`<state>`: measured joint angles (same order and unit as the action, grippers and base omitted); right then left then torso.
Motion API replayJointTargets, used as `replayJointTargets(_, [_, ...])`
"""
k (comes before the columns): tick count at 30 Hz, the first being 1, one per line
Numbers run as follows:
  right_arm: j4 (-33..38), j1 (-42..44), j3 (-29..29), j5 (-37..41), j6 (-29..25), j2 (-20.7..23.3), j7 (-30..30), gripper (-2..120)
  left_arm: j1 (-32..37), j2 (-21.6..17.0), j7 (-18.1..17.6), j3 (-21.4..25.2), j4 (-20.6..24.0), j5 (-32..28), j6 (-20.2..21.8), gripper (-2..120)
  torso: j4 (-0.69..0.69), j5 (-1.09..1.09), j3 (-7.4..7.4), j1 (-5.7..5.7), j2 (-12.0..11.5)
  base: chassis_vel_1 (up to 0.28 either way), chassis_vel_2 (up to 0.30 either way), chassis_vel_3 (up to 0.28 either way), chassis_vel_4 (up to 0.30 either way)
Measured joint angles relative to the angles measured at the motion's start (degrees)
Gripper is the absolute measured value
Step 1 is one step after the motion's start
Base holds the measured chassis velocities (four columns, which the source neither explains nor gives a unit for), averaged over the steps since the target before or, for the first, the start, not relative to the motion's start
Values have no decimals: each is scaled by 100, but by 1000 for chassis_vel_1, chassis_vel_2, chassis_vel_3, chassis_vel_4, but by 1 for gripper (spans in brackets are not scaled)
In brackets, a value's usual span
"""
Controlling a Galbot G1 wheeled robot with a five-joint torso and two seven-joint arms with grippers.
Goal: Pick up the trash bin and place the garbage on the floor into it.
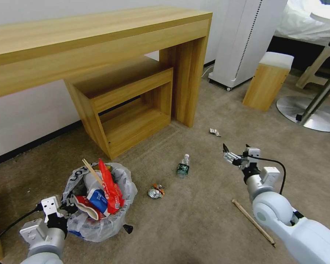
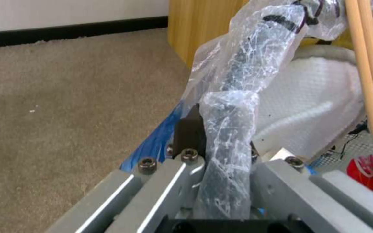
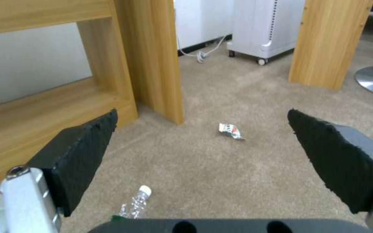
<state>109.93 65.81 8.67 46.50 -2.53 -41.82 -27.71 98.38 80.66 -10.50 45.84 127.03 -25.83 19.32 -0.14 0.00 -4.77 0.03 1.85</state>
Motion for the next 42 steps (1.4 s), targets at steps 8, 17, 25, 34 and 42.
replayJointTargets(8, [-82,-105,-164,-67,3,-126,59,100,7,-32,0,26,-8,-45,-16,1,1,0,0,0,0,0,0,0,0])
replayJointTargets(17, [-160,-303,-453,-184,-44,-219,50,100,10,-9,-2,34,16,-48,-23,1,1,-1,-1,0,0,-94,99,85,-84])
replayJointTargets(25, [-288,-937,-1279,655,630,-339,-207,100,11,55,-4,16,25,-2,-27,1,0,0,-1,0,-1,-50,66,62,-37])
replayJointTargets(34, [-646,-2032,-2639,1926,2012,-930,-1195,100,-23,171,-8,0,14,77,-19,1,2,-1,-1,0,0,0,0,0,0])
replayJointTargets(42, [-1400,-2735,-3596,2238,2709,-1367,-1507,100,-58,222,-7,-4,1,82,-9,1,1,-1,-1,0,0,0,0,0,0])
